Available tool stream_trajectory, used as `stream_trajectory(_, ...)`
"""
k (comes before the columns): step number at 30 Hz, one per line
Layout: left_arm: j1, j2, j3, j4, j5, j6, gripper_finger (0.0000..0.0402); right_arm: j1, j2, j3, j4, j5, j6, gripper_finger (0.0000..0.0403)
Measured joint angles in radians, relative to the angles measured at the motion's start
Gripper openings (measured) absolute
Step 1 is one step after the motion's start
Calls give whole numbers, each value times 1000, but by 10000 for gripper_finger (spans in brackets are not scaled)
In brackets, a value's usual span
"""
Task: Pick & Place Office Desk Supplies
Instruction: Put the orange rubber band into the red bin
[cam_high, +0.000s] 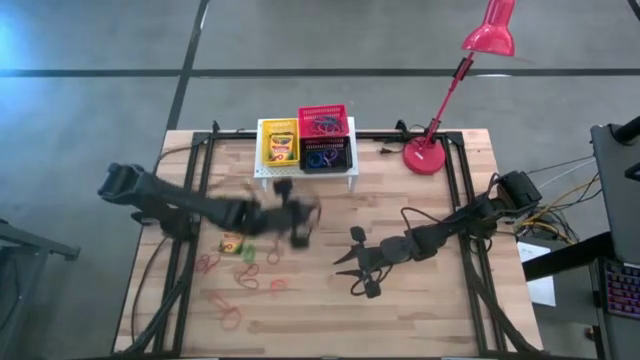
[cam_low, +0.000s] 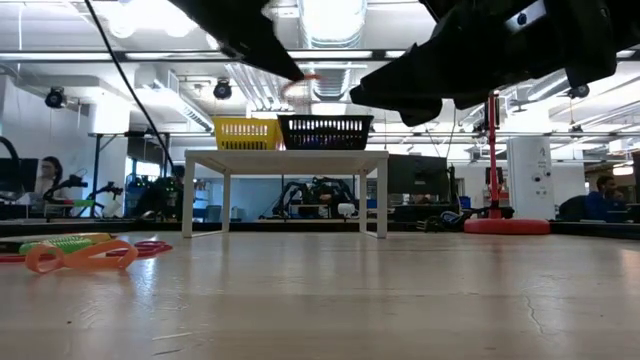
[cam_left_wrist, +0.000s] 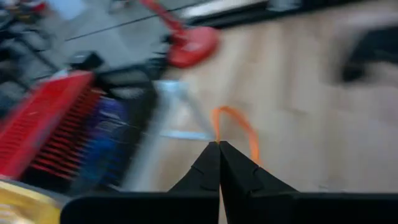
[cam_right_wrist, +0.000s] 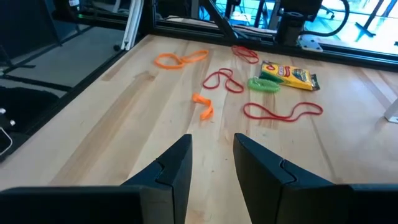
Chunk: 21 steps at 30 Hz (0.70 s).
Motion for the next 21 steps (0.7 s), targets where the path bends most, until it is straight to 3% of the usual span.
stream_trajectory(4,218,6,79,54,102,83,1,0,0,0,-3,0,3,111)
stream_trajectory(12,558,4,208,163,291,74,0,0,3,0,2,0,3,111)
stream_trajectory(15,625,19,187,237,351,68,0,0,3,3,2,0,3,111)
stream_trajectory(21,643,123,165,332,349,104,1,-4,3,3,10,0,0,111)
